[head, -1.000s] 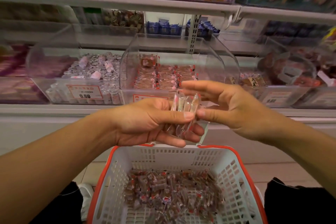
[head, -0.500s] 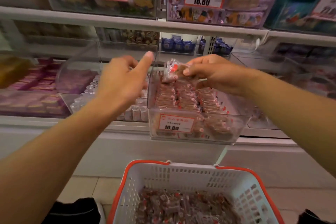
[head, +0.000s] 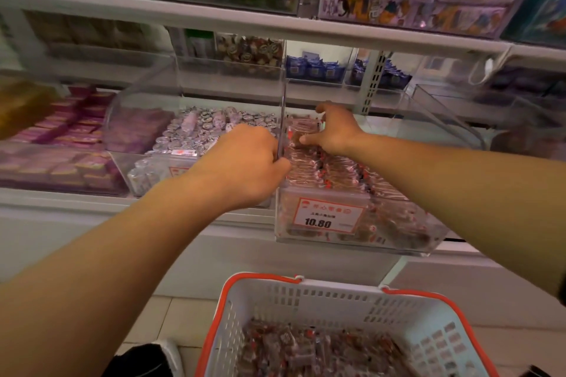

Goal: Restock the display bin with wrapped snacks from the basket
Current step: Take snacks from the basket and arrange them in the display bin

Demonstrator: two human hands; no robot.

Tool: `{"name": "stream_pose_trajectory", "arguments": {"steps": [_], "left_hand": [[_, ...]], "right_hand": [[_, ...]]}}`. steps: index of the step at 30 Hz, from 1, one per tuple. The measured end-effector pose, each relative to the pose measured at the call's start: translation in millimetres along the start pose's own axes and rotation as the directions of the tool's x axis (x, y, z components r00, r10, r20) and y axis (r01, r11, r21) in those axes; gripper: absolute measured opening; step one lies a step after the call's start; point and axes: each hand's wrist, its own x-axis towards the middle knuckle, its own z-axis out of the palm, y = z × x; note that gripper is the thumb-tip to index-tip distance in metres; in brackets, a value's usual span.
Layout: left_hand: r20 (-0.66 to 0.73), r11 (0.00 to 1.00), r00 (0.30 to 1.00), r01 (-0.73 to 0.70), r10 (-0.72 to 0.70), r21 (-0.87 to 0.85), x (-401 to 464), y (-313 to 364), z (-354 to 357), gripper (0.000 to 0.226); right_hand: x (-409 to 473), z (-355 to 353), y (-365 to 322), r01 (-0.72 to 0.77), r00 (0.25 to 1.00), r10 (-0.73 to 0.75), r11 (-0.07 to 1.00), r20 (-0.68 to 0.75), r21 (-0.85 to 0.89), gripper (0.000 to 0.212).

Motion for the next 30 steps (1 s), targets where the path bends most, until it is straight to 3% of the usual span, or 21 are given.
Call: {"name": "stream_pose_trajectory", "arguments": {"steps": [2,4,9,16,22,24,25,26,27,29,30], "left_hand": [[-0.009,1.000,1.000,-0.015,0.015,0.004,-1,-1,0,0.036],[-0.015,1.000,1.000,-0.024,0.024,-0.001,-1,-1,0,0.036],[0.000,0.999,1.000,-0.019,0.019,-0.029,-1,-3,2,0.034],[-0.013,1.000,1.000,0.008,-0.008,-0.020,-2,-3,3,0.036],[-0.161,1.000,0.987,0.012,-0.008,0.021,-15,0,-6,0.044],[-0.170,0.997,0.982,-0.079,0.080,0.013,-26,6,-13,0.037],[-0.117,0.990,0.983,-0.139,0.140,0.017,-33,9,-16,0.033],[-0.036,0.981,0.981,-0.193,0.193,0.015,-40,11,-18,0.031],[0.056,0.974,0.973,-0.225,0.225,-0.007,-47,12,-18,0.028],[0.251,0.976,0.943,-0.209,0.218,-0.060,-59,15,-8,0.027],[0.349,0.981,0.917,-0.190,0.192,-0.041,-65,17,5,0.028]], "right_hand": [[0,1,2,0.007,0.999,-0.006,0.999,0.034,-0.036,0.083],[-1,3,1,-0.021,0.987,0.026,0.999,0.158,-0.035,0.074],[-1,2,-4,-0.021,0.939,0.074,0.987,0.337,-0.160,0.087],[4,-10,-16,-0.035,0.955,0.104,0.970,0.277,-0.242,0.084],[-29,-44,-20,0.014,0.986,0.020,0.979,0.168,-0.201,0.073],[-58,-56,-19,0.106,0.994,-0.099,0.983,0.052,-0.150,0.057],[-79,-61,-19,0.181,0.979,-0.189,0.978,-0.075,-0.102,0.043],[-104,-64,-16,0.285,0.926,-0.287,0.957,-0.244,-0.044,0.029],[-132,-64,-12,0.414,0.825,-0.376,0.910,-0.423,-0.002,0.017],[-188,-45,4,0.592,0.608,-0.445,0.806,-0.658,0.003,0.024],[-210,-27,14,0.600,0.597,-0.416,0.799,-0.686,0.038,0.031]]}}
